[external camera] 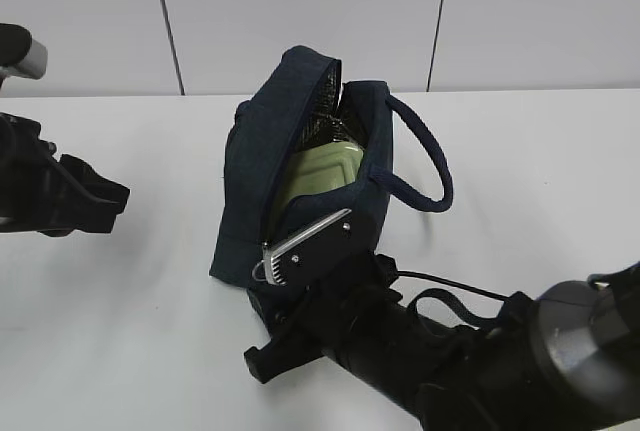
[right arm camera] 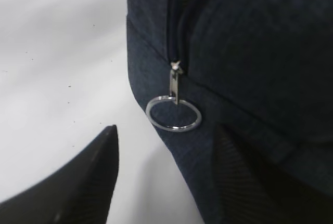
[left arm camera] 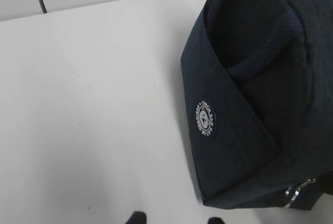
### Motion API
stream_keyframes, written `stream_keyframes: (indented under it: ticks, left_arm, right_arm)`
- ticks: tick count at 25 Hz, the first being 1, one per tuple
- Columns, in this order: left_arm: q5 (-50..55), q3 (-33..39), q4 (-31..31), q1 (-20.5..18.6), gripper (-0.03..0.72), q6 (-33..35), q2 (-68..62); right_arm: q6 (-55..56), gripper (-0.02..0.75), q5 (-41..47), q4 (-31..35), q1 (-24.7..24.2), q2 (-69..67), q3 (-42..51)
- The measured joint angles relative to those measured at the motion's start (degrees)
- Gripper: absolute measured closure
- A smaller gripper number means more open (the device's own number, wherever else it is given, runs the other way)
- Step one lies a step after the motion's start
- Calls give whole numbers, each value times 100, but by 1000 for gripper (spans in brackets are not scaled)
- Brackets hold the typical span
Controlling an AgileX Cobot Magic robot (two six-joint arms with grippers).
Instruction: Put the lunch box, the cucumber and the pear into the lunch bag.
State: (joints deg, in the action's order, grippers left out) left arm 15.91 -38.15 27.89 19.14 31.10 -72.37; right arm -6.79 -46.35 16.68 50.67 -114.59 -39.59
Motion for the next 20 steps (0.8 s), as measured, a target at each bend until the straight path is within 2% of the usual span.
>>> stream_keyframes:
  ticks: [13,20]
  left_arm:
    - [0,0,0,0,459,0,0]
    - [0,0,0,0,459,0,0]
  right_arm:
    - [0,288,864,144,0,-115,-623]
    - [0,288,991,147,0,-291,-782]
